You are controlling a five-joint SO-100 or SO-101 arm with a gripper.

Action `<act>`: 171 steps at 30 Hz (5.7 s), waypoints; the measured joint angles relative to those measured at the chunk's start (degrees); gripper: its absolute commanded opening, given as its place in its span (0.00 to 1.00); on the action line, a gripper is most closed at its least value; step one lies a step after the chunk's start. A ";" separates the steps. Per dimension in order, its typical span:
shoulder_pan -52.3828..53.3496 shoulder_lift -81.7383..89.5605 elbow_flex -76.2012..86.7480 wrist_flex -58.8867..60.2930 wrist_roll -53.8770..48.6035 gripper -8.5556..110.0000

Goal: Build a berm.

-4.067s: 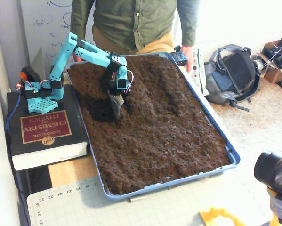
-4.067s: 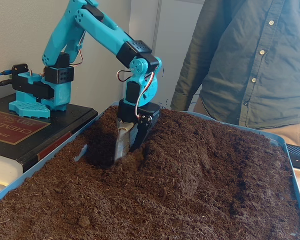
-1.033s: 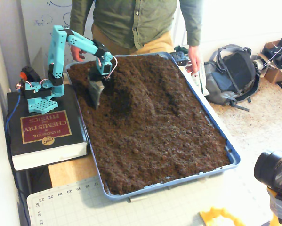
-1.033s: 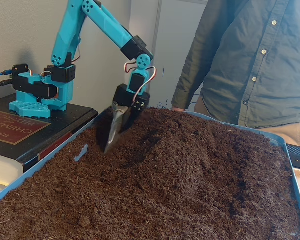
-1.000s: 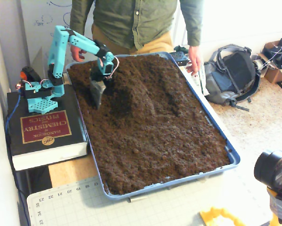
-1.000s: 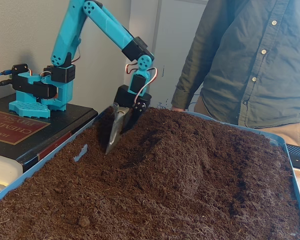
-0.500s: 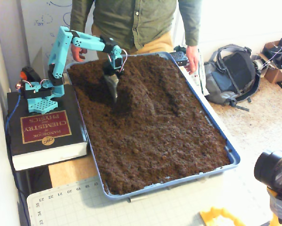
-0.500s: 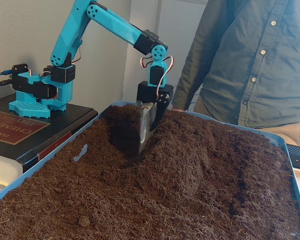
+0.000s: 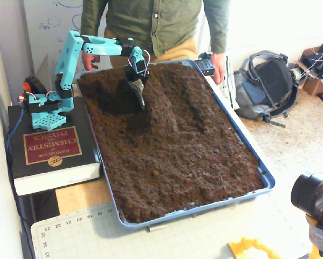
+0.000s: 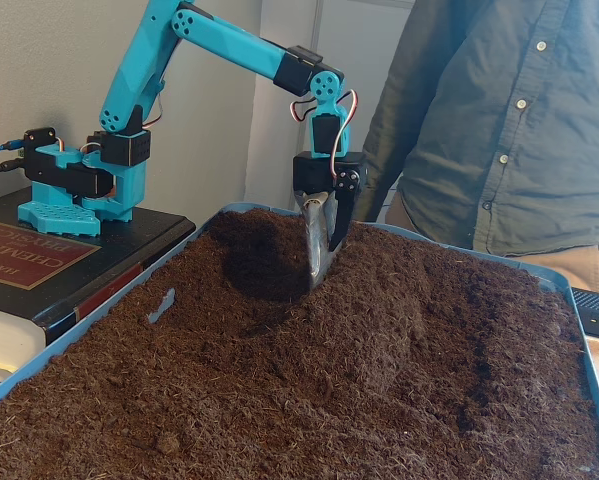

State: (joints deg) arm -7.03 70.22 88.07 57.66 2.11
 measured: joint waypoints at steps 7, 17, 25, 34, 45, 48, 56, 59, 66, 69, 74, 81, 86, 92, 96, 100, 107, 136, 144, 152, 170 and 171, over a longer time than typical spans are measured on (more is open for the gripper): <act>0.00 3.25 0.00 0.00 0.00 0.08; 0.00 11.51 0.00 0.00 0.00 0.08; 0.00 19.86 0.00 0.18 0.00 0.08; -8.17 22.76 14.59 4.22 1.32 0.08; -19.78 22.24 18.72 5.71 18.02 0.08; -22.76 18.98 18.72 5.71 19.60 0.08; -25.66 9.93 18.63 5.27 23.38 0.08; -26.28 7.65 18.63 5.27 23.73 0.08; -26.02 3.08 18.54 5.01 24.26 0.08; -26.02 2.99 18.54 4.66 24.26 0.08; -24.26 1.49 16.08 1.23 23.82 0.08; -21.09 -4.39 11.16 -3.60 23.03 0.08; -20.04 -7.38 7.21 -3.60 23.03 0.08; -18.81 -10.02 2.72 -3.52 21.36 0.08; -17.31 -10.90 0.79 -3.52 18.54 0.08; -15.91 -10.90 0.18 -3.52 16.79 0.08; -12.39 -10.90 -1.49 -3.52 14.68 0.08; -5.63 4.48 -2.55 -3.69 11.95 0.08; -5.36 13.01 -2.55 -4.57 11.95 0.08; -0.70 19.25 -3.96 -6.15 11.95 0.08; 6.77 29.18 2.55 15.47 -11.34 0.08; 7.73 29.27 2.20 13.18 -11.34 0.08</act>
State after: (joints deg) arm 0.70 99.49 90.26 70.84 -9.23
